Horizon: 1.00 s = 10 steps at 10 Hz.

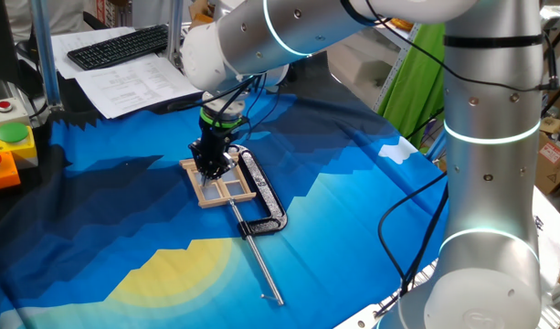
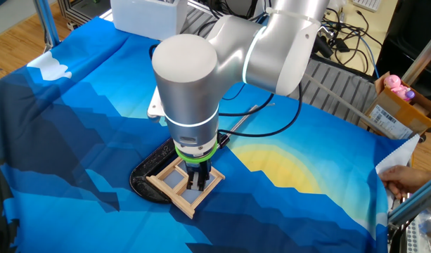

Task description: Open a sliding window

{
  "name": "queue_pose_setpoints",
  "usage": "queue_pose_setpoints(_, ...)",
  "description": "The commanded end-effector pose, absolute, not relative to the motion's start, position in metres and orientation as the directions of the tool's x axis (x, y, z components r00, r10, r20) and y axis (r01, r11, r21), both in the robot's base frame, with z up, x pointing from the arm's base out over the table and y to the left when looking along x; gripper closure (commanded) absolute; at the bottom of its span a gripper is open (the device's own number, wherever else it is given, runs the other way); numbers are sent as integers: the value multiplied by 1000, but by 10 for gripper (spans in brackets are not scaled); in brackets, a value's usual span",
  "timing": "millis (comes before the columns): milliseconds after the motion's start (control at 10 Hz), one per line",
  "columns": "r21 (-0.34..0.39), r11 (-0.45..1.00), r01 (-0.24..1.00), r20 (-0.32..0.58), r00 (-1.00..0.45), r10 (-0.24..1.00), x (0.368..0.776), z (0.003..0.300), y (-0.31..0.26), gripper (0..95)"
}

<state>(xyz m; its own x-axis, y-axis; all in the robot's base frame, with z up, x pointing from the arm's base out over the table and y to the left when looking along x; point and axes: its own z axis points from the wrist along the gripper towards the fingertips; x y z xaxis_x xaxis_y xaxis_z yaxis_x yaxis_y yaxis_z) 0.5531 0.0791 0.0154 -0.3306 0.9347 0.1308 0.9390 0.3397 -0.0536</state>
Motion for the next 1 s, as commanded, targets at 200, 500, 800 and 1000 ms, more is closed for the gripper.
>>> queue_pose_setpoints(200,-56,333,941,127,-324,937,554,13,79,950)
queue_pose_setpoints(500,-58,326,944,129,-316,940,554,12,79,950)
queue_pose_setpoints(800,-66,299,952,130,-289,948,554,12,80,950)
queue_pose_setpoints(1000,-68,298,952,129,-287,949,553,13,81,950)
